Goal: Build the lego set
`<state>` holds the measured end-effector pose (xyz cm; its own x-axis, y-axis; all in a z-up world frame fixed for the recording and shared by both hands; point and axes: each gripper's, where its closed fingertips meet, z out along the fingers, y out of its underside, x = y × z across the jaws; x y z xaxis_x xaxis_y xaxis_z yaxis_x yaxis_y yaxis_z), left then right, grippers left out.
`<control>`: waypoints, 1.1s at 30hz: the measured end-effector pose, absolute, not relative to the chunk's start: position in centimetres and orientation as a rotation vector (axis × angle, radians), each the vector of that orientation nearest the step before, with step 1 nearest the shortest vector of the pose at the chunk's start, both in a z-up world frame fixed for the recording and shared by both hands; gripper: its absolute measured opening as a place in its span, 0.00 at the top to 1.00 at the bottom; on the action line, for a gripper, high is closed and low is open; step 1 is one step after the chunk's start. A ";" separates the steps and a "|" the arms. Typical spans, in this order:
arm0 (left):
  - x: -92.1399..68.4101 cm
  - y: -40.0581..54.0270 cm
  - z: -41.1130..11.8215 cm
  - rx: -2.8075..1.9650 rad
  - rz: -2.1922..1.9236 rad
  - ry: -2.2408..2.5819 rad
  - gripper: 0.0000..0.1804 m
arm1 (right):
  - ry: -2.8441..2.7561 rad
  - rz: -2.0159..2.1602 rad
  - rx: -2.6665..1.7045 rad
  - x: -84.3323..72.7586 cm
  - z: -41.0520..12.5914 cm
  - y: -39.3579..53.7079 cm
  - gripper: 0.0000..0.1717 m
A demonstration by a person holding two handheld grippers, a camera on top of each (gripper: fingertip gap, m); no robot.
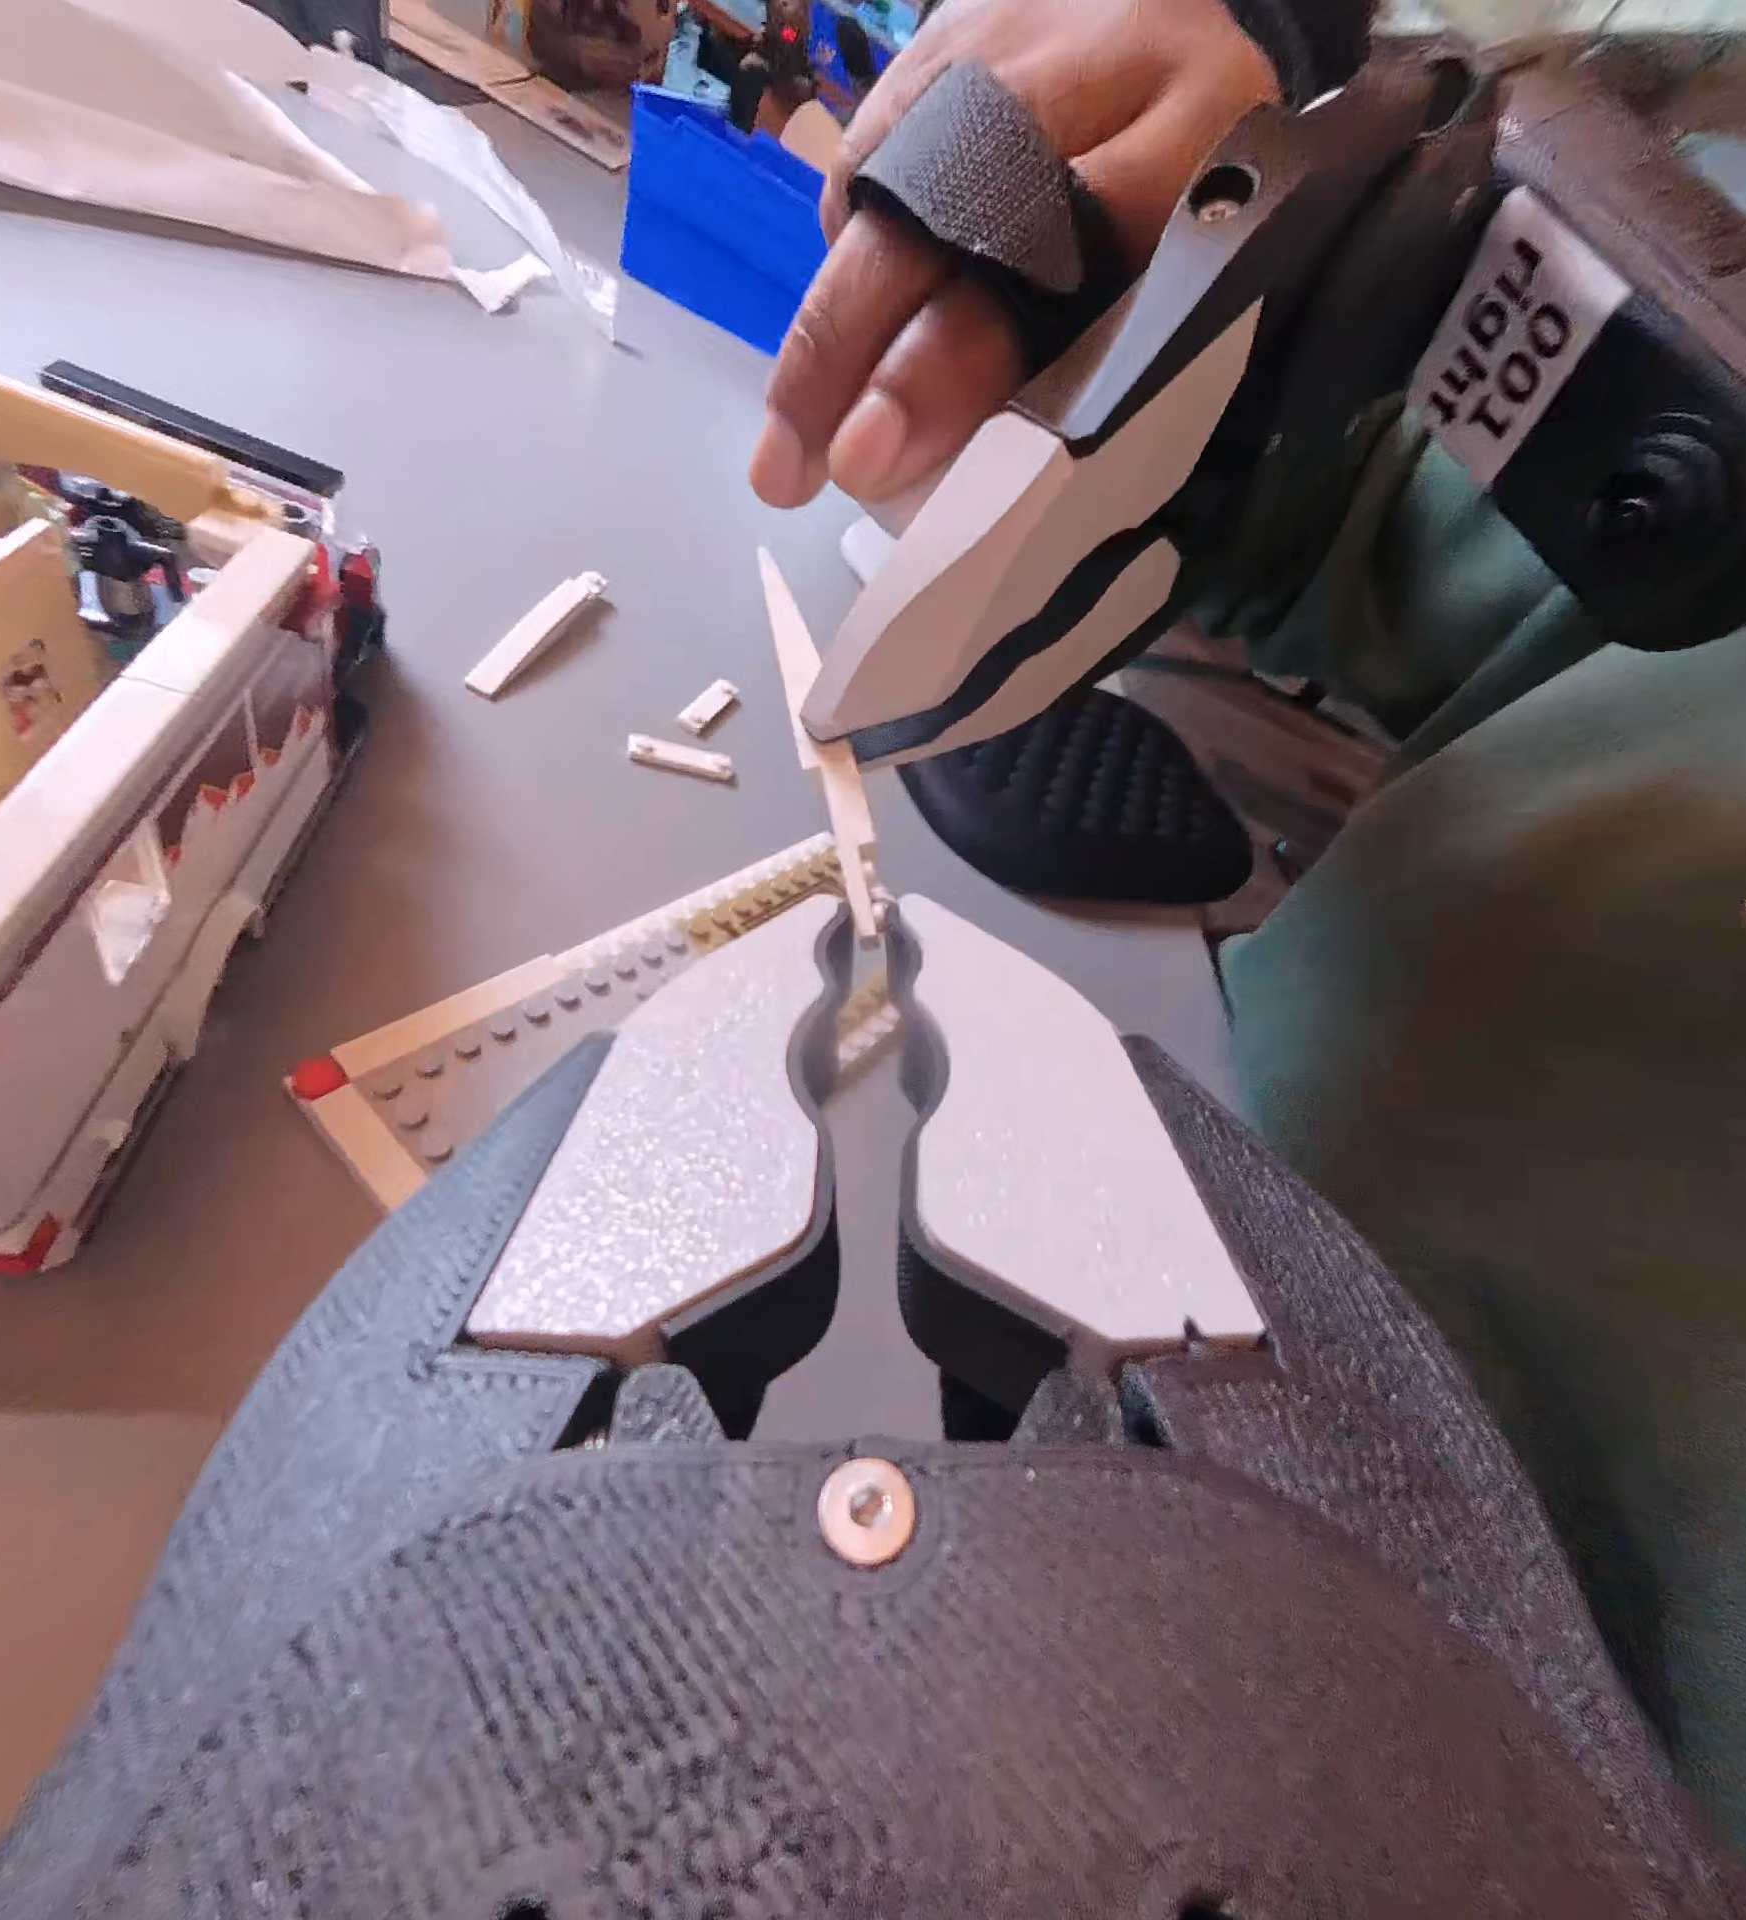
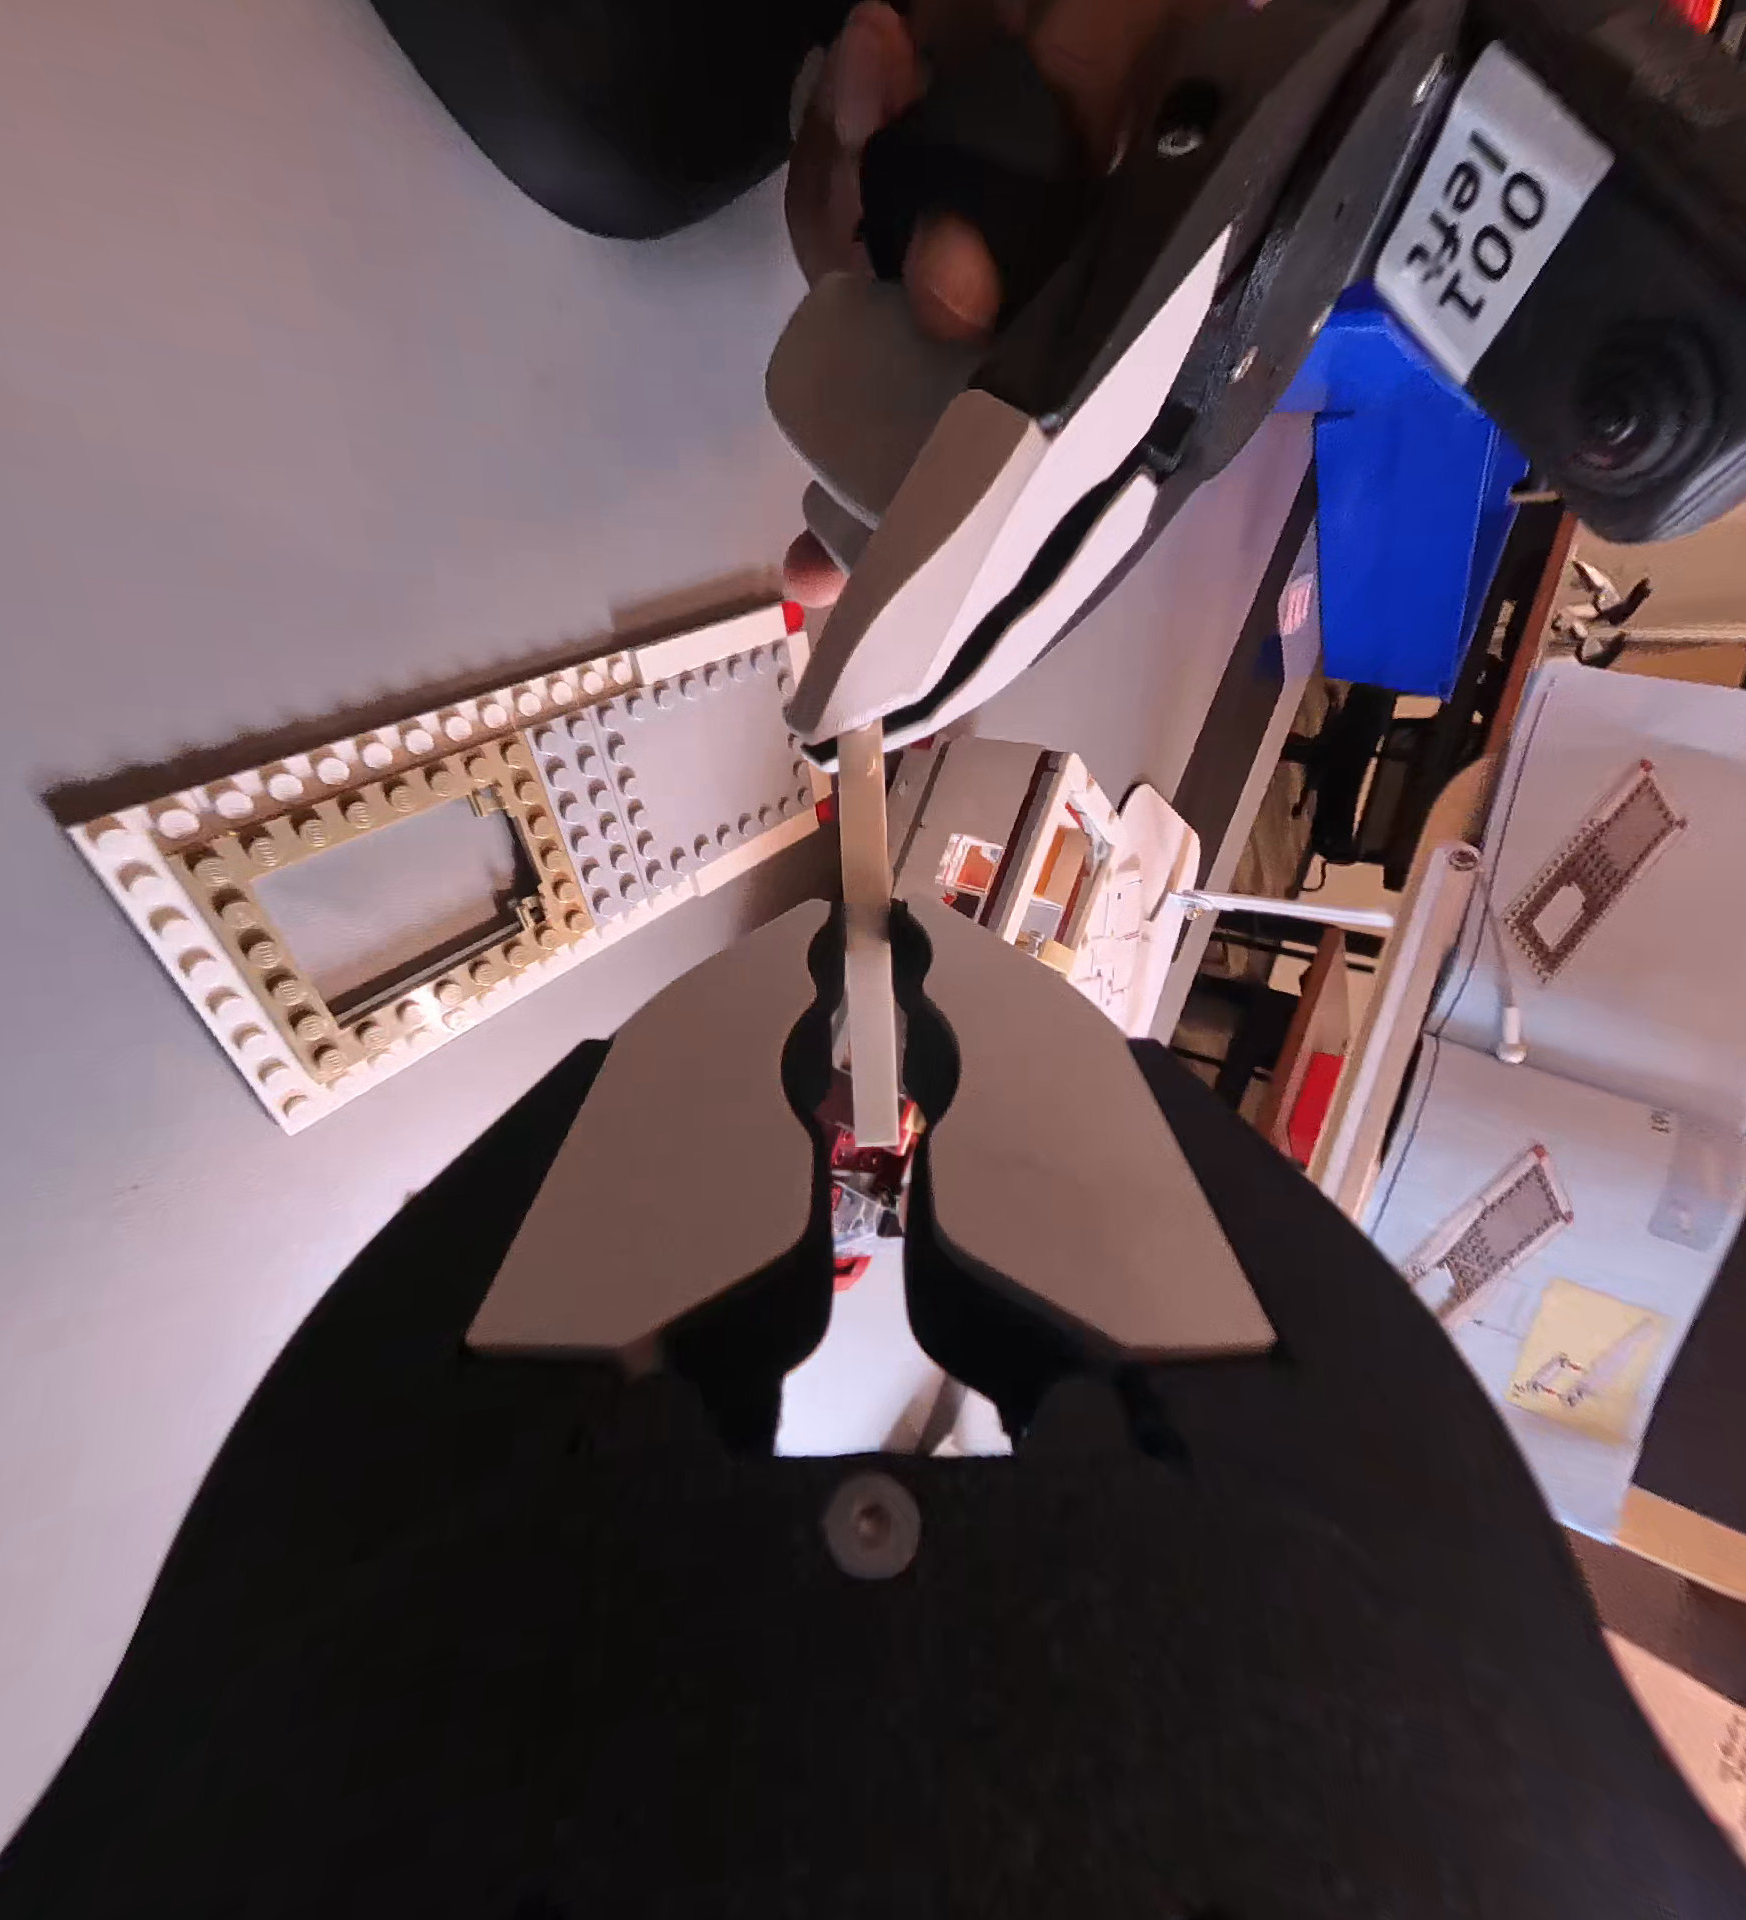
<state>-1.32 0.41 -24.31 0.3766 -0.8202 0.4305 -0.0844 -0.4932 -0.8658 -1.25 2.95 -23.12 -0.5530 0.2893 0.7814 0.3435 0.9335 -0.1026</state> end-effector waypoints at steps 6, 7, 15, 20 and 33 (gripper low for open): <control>-3.9 3.5 -22.7 -1.771 -0.769 0.675 0.97 | -1.720 0.301 -1.113 -2.1 -20.3 6.5 0.75; -4.4 3.9 -22.3 -1.744 -0.672 0.668 0.97 | -1.583 0.482 -1.260 -1.9 -19.8 6.7 0.75; -4.6 4.3 -20.4 -1.583 -0.344 0.662 0.97 | -0.928 1.377 -1.693 -3.8 -18.7 6.0 0.85; -4.6 4.4 -21.0 -1.611 -0.360 0.659 0.97 | -0.887 1.424 -1.712 -5.0 -18.4 6.4 0.92; -3.1 3.7 -23.6 -1.692 -0.478 0.810 0.82 | -1.357 1.270 -1.795 -3.2 -19.2 6.1 0.94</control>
